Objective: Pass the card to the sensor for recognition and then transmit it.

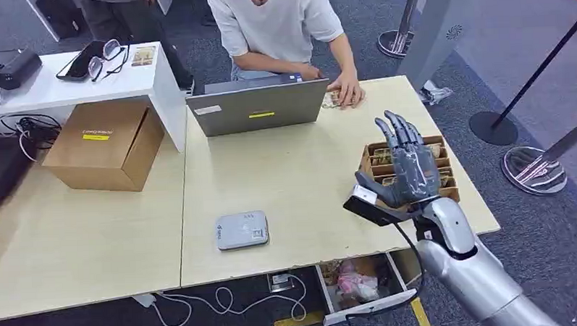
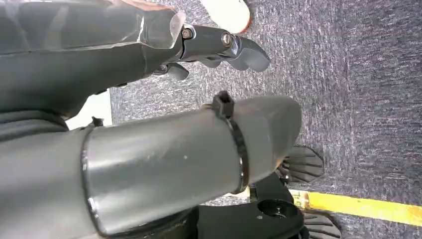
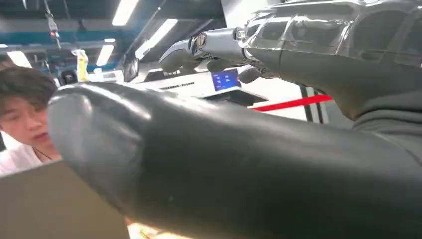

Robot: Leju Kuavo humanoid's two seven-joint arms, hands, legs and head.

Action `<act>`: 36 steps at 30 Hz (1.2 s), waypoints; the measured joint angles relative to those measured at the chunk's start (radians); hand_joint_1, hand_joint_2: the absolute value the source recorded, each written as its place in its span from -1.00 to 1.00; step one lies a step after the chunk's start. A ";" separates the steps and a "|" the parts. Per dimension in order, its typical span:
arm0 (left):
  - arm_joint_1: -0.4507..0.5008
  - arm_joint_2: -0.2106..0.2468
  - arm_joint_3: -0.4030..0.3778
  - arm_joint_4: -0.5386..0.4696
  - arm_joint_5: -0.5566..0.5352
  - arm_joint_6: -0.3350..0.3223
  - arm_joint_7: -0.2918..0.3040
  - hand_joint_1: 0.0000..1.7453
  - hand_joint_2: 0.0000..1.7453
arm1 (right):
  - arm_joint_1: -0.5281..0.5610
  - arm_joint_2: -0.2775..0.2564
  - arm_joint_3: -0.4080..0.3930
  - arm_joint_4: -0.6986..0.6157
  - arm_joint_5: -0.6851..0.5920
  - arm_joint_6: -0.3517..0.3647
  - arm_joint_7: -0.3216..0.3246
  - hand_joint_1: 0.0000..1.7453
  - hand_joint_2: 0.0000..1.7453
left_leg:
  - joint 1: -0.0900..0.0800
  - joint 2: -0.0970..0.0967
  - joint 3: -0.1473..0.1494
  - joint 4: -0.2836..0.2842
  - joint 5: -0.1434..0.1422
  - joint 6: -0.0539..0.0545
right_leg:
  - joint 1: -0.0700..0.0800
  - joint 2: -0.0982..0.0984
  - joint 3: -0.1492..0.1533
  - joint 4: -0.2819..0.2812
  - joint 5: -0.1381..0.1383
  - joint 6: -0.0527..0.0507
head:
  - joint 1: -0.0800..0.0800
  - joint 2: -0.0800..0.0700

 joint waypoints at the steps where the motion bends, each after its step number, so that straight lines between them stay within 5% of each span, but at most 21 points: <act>1: 0.000 0.000 0.000 0.000 0.000 0.000 0.000 -1.00 -1.00 | 0.009 -0.002 -0.005 -0.002 -0.001 0.001 0.000 -1.00 -1.00 | 0.000 0.000 0.000 0.000 0.000 0.000 | 0.000 0.000 0.000 0.000 0.000 0.000 | 0.000 0.000; 6: 0.000 0.000 0.001 0.000 0.009 0.001 0.002 -1.00 -1.00 | 0.034 -0.005 -0.020 -0.003 -0.003 0.024 -0.001 -1.00 -1.00 | 0.000 0.000 0.000 0.000 0.000 0.000 | 0.000 0.000 0.000 0.000 0.000 0.000 | 0.000 0.000; 7: 0.000 0.000 0.001 0.000 0.009 0.001 0.002 -1.00 -1.00 | 0.034 -0.005 -0.020 -0.002 -0.003 0.027 -0.002 -1.00 1.00 | 0.000 0.000 0.000 0.000 0.000 0.000 | 0.000 0.000 0.000 0.000 0.000 0.000 | 0.000 0.000; 36: 0.017 0.006 0.001 0.000 0.010 -0.017 -0.028 -1.00 -1.00 | 0.023 0.008 0.006 0.082 0.023 0.093 0.075 -1.00 1.00 | 0.000 0.000 0.000 0.000 0.000 0.000 | 0.000 0.000 0.000 0.000 0.000 0.000 | 0.000 0.000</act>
